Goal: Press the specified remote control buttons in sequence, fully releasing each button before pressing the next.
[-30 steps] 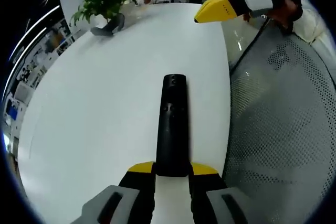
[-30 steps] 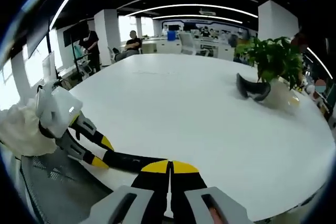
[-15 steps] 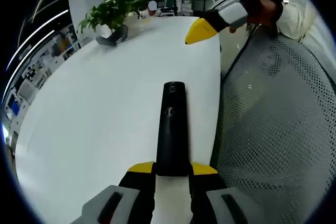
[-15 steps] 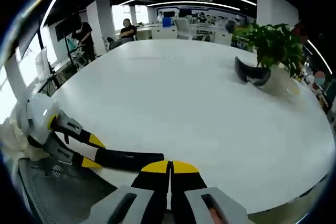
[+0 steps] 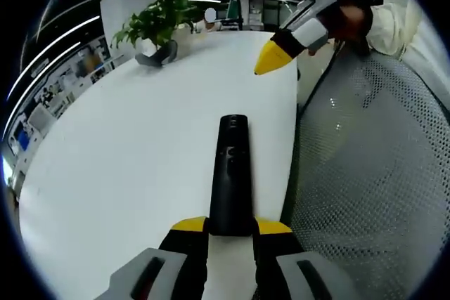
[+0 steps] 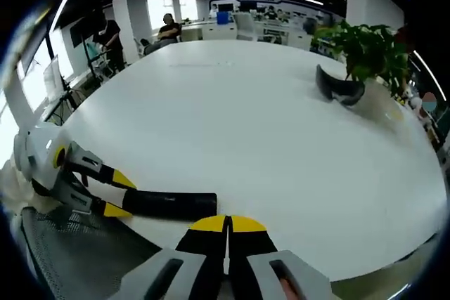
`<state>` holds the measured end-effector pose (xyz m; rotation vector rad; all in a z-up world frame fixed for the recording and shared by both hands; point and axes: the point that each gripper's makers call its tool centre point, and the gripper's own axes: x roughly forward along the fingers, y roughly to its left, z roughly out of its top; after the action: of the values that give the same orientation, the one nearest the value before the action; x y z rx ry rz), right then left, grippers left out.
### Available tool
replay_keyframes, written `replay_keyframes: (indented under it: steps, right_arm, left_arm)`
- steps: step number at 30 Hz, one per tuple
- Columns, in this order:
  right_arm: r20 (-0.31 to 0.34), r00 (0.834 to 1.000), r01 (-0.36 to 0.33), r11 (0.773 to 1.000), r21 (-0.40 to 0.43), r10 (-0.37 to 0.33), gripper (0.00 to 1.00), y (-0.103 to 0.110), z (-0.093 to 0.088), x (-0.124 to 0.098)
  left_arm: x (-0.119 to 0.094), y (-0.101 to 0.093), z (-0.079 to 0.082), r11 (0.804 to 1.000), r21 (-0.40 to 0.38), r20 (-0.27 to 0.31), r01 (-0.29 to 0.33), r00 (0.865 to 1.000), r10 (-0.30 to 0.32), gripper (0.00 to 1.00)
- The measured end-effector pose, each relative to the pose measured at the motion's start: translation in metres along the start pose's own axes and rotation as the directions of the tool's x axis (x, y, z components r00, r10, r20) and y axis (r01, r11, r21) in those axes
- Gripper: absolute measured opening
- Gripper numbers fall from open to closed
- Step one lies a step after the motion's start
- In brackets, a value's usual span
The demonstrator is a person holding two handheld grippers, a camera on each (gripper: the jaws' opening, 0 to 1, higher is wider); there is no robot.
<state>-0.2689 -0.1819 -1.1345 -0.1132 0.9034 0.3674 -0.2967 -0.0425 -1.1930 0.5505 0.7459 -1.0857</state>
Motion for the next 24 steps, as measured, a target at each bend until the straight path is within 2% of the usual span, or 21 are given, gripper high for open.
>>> replay_keyframes:
  steps: [1,3,4,6,9,13,16,24]
  right_arm:
    - [-0.005,1.000,-0.009,1.000,0.000,0.009,0.00,0.001,0.000,0.001]
    - [-0.041,0.996,-0.075,0.997,0.024,0.076,0.00,0.010,-0.004,0.004]
    - [-0.070,0.989,-0.130,0.991,0.040,0.132,0.00,0.016,-0.006,0.007]
    - [-0.112,0.975,-0.182,0.980,0.076,0.190,0.00,0.023,-0.010,0.011]
    - [-0.105,0.976,-0.183,0.981,0.068,0.189,0.00,0.019,-0.004,0.021]
    - [-0.107,0.968,-0.217,0.972,0.096,0.226,0.00,0.019,0.000,0.030]
    - [-0.145,0.961,-0.217,0.968,0.128,0.235,0.00,0.018,-0.008,0.039]
    - [-0.174,0.950,-0.226,0.956,0.186,0.258,0.00,0.018,-0.012,0.051]
  left_arm:
    - [0.000,0.000,0.000,1.000,0.000,0.002,0.001,1.000,-0.001,0.23]
    - [0.000,0.000,0.000,1.000,0.004,0.006,0.006,1.000,-0.006,0.23]
    - [0.000,0.000,0.000,1.000,0.005,0.008,0.007,1.000,-0.007,0.23]
    - [0.001,0.000,0.000,1.000,0.004,0.010,0.010,1.000,-0.010,0.23]
    - [0.001,0.000,0.000,1.000,0.007,0.014,0.013,1.000,-0.013,0.23]
    - [0.001,0.000,0.000,1.000,0.011,0.015,0.012,1.000,-0.013,0.23]
    - [0.001,0.000,0.001,1.000,0.016,0.017,0.018,1.000,-0.018,0.23]
    - [0.002,-0.001,0.001,0.999,0.032,0.022,0.029,0.999,-0.030,0.23]
